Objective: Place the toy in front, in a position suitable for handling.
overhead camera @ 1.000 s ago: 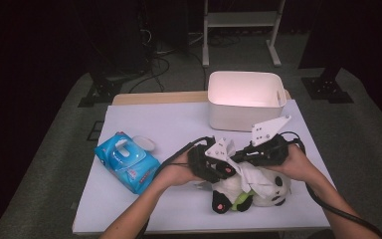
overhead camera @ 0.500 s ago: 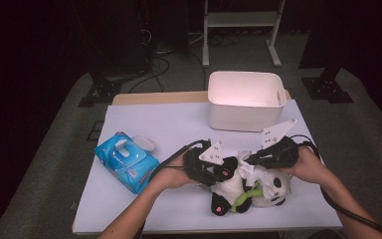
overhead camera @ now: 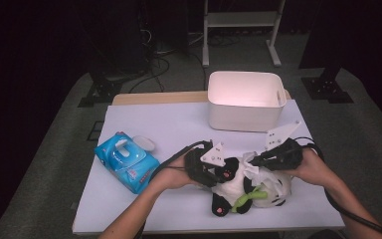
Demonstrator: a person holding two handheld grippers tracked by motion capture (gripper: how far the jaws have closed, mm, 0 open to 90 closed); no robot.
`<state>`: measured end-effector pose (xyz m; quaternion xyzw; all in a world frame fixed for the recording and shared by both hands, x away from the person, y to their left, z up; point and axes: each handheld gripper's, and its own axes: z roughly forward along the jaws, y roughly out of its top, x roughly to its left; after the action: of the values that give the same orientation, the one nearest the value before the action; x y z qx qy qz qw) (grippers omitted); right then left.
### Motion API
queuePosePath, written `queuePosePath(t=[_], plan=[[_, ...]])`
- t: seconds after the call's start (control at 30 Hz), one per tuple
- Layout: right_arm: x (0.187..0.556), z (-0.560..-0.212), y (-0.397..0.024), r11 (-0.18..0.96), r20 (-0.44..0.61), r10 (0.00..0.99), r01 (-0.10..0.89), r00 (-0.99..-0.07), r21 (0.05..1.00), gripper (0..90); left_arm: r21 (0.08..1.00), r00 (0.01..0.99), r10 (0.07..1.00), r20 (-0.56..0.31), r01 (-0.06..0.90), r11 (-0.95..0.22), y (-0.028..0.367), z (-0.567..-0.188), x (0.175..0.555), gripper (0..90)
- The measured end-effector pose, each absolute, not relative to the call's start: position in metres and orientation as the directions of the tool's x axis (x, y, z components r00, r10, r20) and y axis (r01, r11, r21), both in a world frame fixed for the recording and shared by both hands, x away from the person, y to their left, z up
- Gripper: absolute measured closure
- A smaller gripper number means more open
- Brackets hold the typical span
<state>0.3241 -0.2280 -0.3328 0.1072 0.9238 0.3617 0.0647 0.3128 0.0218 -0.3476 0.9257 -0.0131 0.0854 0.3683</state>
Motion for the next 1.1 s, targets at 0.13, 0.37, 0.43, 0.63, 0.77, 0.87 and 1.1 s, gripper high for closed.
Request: queuePosePath(t=[0.13, 0.37, 0.43, 0.63, 0.77, 0.87, 1.1], plan=[[0.327, -0.329, -0.215, 0.696, -0.038, 0.223, 0.132, -0.974, 0.705, 86.7, 0.675, 0.985, 0.033, 0.171, -0.092, -0.732, 0.022, -0.347, 0.313, 50.7], [0.327, -0.328, -0.214, 0.701, -0.032, 0.213, 0.130, -0.977, 0.701, 86.6, 0.684, 0.987, 0.042, 0.155, -0.076, -0.726, 0.024, -0.348, 0.313, 50.7], [0.326, -0.328, -0.219, 0.714, -0.036, 0.219, 0.135, -0.975, 0.688, 86.6, 0.687, 0.988, 0.051, 0.148, -0.066, -0.723, 0.025, -0.349, 0.314, 50.7], [0.325, -0.334, -0.250, 0.711, -0.010, 0.275, 0.196, -0.962, 0.676, 86.5, 0.704, 0.990, 0.060, 0.124, -0.045, -0.709, 0.025, -0.350, 0.317, 50.7], [0.325, -0.338, -0.250, 0.705, -0.002, 0.276, 0.201, -0.961, 0.680, 86.6, 0.691, 0.990, 0.060, 0.128, -0.045, -0.721, 0.022, -0.348, 0.318, 50.5], [0.326, -0.341, -0.243, 0.710, 0.006, 0.262, 0.197, -0.965, 0.676, 86.6, 0.683, 0.989, 0.064, 0.130, -0.042, -0.729, 0.020, -0.347, 0.318, 48.9], [0.324, -0.344, -0.240, 0.707, 0.016, 0.260, 0.202, -0.965, 0.678, 86.7, 0.679, 0.988, 0.075, 0.134, -0.036, -0.733, 0.015, -0.343, 0.317, 44.3]])
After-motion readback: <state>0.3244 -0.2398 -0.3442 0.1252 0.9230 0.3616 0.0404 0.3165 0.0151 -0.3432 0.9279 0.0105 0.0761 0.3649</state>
